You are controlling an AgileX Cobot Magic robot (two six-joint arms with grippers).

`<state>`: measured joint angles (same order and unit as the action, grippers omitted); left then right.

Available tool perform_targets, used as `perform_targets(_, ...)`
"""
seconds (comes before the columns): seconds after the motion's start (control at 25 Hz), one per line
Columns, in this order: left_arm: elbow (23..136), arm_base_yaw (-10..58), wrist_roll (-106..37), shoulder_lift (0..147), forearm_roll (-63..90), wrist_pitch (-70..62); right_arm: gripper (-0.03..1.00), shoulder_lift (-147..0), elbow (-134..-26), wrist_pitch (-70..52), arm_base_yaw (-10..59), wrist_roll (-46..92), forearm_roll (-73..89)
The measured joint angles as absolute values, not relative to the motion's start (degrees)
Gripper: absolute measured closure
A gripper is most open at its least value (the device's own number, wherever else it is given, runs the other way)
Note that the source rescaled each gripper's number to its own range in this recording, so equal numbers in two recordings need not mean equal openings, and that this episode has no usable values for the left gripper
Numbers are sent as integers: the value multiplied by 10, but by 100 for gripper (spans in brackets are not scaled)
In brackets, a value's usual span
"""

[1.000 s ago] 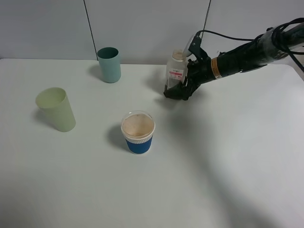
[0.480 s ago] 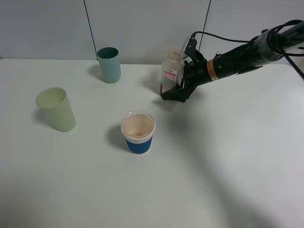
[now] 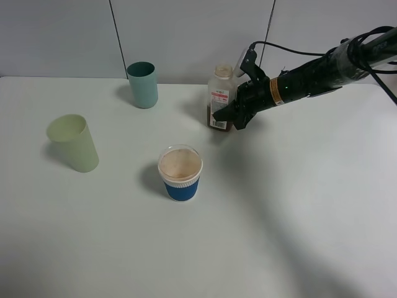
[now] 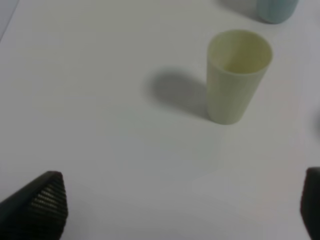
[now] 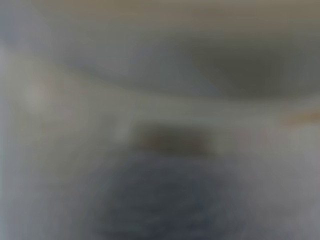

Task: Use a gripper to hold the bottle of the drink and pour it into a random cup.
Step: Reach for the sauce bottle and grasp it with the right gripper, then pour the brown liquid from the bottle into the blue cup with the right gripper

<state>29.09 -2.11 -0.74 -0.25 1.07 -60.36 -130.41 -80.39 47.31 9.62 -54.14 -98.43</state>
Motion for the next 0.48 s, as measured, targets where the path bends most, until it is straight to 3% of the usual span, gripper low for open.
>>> perform_targets(0.48, 291, -21, -7, -3, 11, -604, 94, -1302, -804, 473, 96, -591, -983)
